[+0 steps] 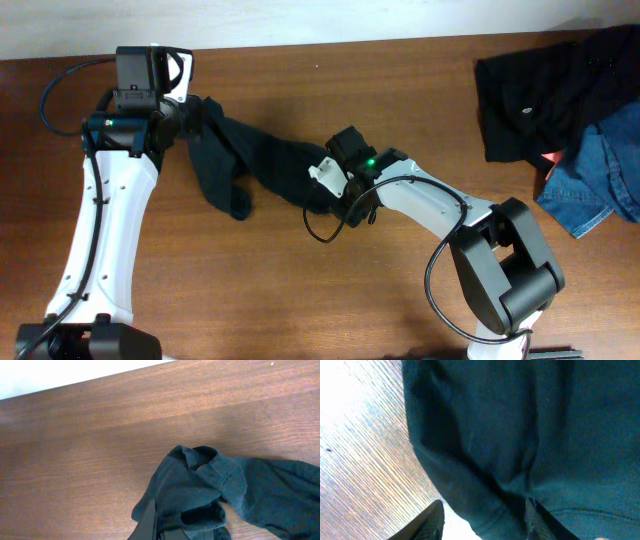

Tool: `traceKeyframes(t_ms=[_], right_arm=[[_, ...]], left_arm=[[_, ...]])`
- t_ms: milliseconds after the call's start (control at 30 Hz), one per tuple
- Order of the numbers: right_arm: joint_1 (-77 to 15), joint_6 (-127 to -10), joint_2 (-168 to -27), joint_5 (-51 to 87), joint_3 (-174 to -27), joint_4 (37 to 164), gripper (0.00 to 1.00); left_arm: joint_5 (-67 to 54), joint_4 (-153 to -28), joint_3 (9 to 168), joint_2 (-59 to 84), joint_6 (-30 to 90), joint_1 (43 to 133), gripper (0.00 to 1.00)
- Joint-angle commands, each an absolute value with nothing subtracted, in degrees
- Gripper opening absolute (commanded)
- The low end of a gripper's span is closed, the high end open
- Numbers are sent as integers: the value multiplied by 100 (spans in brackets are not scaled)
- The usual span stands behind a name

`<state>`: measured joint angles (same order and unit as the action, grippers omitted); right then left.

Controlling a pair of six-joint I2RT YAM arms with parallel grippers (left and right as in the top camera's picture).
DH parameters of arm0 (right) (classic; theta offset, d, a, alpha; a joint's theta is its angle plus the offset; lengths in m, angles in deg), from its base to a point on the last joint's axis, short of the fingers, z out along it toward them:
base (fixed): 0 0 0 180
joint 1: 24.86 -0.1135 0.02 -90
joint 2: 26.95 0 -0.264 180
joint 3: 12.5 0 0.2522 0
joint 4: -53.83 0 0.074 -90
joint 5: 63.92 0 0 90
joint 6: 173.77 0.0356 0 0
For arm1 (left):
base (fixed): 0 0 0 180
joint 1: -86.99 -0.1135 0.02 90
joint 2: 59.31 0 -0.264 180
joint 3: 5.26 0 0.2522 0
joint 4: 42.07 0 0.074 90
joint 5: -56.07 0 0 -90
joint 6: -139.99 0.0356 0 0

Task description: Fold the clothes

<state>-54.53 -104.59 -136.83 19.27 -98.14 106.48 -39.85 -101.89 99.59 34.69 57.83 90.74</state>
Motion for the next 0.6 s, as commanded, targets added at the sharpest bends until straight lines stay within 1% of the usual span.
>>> traceKeyframes(t_ms=[0, 200, 267, 367, 567], right_arm=[[-5446, -10435, -13705, 1875, -9776, 10624, 47], [-5446, -10435, -13705, 1875, -9766, 10600, 48], [-5446, -10435, -13705, 1877, -9737, 10572, 50], [-5446, -10435, -13705, 1877, -9628, 10447, 50], [-5446, -10435, -13705, 1918, -9488, 10281, 49]], left_arm=[[-3928, -10178, 10053, 3375, 5733, 9069, 0], [-3928, -10176, 10051, 3375, 5733, 9069, 1], [-3928, -10176, 10051, 3375, 5733, 9069, 1], [-3928, -10176, 10048, 3375, 5733, 9069, 1], [-3928, -10172, 10048, 3375, 5733, 9069, 0]])
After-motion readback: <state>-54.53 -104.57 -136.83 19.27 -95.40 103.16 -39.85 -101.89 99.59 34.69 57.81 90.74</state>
